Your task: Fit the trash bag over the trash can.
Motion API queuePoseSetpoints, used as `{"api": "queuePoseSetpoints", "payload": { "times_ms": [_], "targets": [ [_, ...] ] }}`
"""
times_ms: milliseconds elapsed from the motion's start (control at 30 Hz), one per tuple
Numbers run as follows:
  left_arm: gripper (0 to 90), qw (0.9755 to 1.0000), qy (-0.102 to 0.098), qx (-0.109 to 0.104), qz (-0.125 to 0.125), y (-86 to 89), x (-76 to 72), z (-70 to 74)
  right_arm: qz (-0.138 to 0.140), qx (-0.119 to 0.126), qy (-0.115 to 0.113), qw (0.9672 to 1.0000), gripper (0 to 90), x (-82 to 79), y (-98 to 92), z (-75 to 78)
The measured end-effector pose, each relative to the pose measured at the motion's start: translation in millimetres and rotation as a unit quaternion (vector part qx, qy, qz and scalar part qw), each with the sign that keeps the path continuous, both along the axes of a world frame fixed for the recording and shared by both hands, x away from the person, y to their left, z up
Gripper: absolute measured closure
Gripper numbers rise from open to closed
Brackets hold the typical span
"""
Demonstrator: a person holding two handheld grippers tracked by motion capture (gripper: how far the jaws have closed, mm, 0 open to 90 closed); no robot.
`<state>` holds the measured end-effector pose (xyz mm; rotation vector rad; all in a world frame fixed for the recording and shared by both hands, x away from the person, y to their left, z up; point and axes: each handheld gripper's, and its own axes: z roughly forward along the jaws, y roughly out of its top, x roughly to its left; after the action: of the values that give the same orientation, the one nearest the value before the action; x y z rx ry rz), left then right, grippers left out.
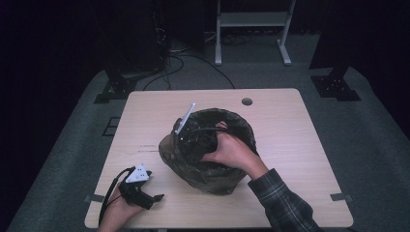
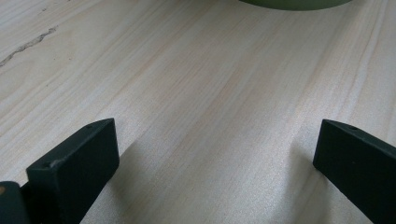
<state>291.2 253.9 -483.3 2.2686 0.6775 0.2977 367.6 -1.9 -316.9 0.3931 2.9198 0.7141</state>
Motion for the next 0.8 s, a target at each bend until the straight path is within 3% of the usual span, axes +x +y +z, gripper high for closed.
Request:
{"api": "queuePoseSetpoints", "payload": {
  "times_ms": [233,400,667,800],
  "targets": [
    [0.0,1.0,0.0,0.001,0.0,0.1,0.1,0.1,-0.012,0.047,-0.011,0.9988,9.1,1.2,-26.9,23.1],
    [0.0,1.0,0.0,0.001,0.0,0.1,0.0,0.0,-0.019,0.084,-0.019,0.9961,9.1,-0.4,-53.2,37.6],
    [0.0,1.0,-0.001,0.001,0.0,0.1,0.0,0.0,-0.042,0.141,-0.034,0.9886,9.1,-12.9,-112.2,53.2],
    [0.0,1.0,-0.001,0.001,0.0,0.1,0.0,0.0,-0.057,0.154,-0.04,0.9857,9.2,-17.5,-137.2,55.1]
  ]
}}
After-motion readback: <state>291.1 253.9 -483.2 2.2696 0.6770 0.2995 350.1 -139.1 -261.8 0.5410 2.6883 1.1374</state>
